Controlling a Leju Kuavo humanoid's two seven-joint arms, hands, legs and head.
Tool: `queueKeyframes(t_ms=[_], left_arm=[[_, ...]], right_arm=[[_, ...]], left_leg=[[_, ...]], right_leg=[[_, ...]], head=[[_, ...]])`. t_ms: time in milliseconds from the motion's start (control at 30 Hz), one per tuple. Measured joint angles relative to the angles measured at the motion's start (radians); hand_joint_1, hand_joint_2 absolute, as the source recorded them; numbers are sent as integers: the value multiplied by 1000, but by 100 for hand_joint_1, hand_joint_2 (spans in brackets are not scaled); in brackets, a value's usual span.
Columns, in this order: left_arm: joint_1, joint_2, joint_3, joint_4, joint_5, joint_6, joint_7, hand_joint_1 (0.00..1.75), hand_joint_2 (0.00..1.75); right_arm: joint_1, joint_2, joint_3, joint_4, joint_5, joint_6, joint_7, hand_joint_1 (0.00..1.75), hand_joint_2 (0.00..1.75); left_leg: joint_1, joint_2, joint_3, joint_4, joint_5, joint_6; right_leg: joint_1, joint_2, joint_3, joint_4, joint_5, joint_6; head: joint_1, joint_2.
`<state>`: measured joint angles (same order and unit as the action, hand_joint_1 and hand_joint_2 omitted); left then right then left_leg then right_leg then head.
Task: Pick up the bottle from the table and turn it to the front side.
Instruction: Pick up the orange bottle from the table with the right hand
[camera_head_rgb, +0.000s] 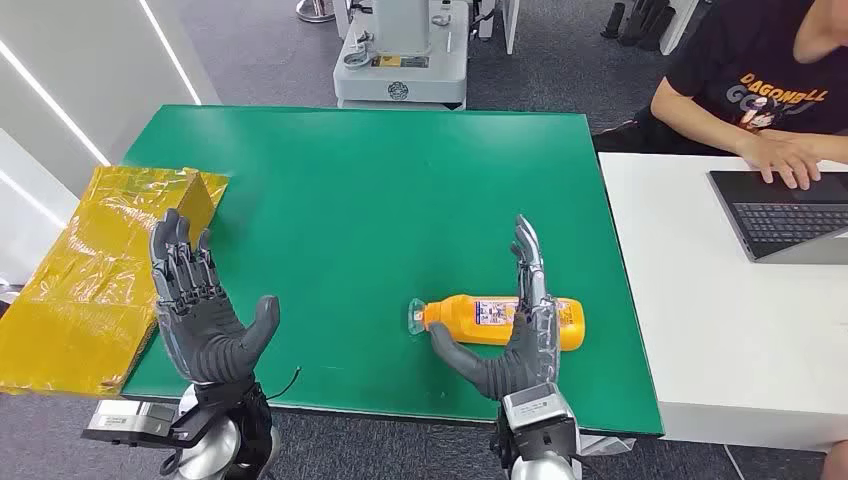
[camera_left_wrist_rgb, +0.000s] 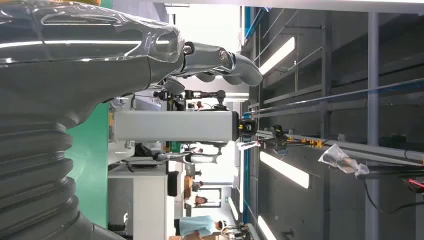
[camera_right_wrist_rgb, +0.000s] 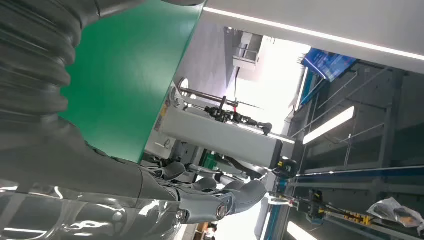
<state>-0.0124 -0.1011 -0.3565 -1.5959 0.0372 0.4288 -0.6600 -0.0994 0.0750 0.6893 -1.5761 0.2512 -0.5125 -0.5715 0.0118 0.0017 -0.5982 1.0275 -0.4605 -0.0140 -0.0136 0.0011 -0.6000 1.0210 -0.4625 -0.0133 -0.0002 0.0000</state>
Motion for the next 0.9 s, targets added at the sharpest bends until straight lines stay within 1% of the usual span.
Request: queueKeyframes(t_ms=[100,133,200,300,433,467,533,633,767,900], left_arm=[[1,0,0,0,-1,-4,0,0,175],[1,0,0,0,-2,-9,0,0,175],[3,-1,0,0,-5,-24,0,0,175],[13,-1,0,-3,-14,-50,0,0,175],[28,-1,0,-10,-21,-68,0,0,175],[29,-2,0,-12,-23,-76,0,0,175],[31,-4,0,-14,-28,-100,0,0,175],[31,-10,1,-15,-34,-141,0,0,175],[25,-12,4,-15,-37,-178,0,0,175],[16,-15,10,-14,-25,-195,0,0,175]], right_arm=[[-2,-2,0,1,29,-3,12,0,175],[-3,-4,0,2,63,-3,27,0,175],[-10,-14,-1,2,173,11,79,0,175],[-19,-42,-16,1,349,82,166,0,175],[-30,-77,-42,2,437,148,215,0,175],[-39,-87,-46,3,464,183,231,0,175],[-73,-117,-55,14,524,284,267,0,175],[-150,-180,-69,51,561,423,303,0,175],[-269,-275,-72,123,553,597,334,0,175],[-428,-359,-39,236,497,792,344,0,175]], left_leg=[[0,0,0,0,0,0],[0,0,0,0,0,0],[0,0,0,0,0,0],[0,0,0,0,0,0],[0,0,0,0,0,0],[0,0,0,0,0,0],[0,0,0,1,0,0],[0,-1,-1,2,0,1],[0,-1,-1,3,1,2],[0,-1,-1,5,1,2]], right_leg=[[0,0,0,0,0,0],[0,0,0,0,0,0],[0,0,0,0,0,0],[0,0,0,0,0,0],[0,-1,0,-1,0,0],[0,0,0,-1,0,0],[0,0,0,-1,0,0],[0,-1,1,-1,1,1],[0,-1,1,0,2,3],[0,-1,1,0,3,3]], head=[[0,0],[0,0],[0,0],[0,0],[0,0],[0,0],[0,0],[0,0],[0,0],[0,0]])
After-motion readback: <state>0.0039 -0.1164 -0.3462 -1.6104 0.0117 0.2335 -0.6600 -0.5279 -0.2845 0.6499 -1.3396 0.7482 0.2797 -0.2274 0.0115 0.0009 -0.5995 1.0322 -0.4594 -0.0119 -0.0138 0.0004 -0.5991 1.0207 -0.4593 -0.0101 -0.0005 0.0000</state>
